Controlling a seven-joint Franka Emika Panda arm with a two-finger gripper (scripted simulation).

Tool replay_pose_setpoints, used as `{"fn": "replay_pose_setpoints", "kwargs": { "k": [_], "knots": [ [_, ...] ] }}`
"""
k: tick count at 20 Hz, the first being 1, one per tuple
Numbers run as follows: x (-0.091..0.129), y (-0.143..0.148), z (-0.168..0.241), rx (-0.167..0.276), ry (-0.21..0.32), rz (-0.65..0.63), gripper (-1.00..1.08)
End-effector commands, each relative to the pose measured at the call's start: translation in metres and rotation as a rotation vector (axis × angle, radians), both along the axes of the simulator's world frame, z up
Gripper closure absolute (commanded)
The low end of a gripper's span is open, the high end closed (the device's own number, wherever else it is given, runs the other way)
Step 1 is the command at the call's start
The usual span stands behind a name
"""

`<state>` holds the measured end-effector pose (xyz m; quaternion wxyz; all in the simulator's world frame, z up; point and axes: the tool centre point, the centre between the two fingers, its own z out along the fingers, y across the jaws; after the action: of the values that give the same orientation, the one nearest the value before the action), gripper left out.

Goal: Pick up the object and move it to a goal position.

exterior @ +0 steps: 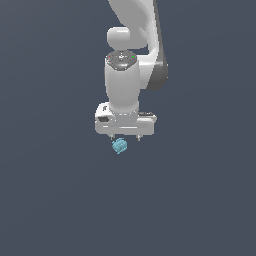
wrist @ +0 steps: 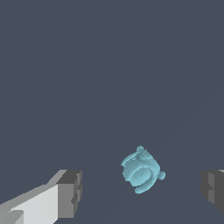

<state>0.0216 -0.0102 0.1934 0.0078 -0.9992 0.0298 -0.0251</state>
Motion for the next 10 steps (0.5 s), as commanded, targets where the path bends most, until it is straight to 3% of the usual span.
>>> {"fn": "replay_pose_setpoints", "kwargs": {
  "k": [1, 10],
  "knots": [
    [0.000, 0.000, 0.000, 0.000, 0.000, 0.000, -0.92],
    [-0.001, -0.006, 0.014, 0.007, -0.001, 0.008, -0.92]
  ]
}}
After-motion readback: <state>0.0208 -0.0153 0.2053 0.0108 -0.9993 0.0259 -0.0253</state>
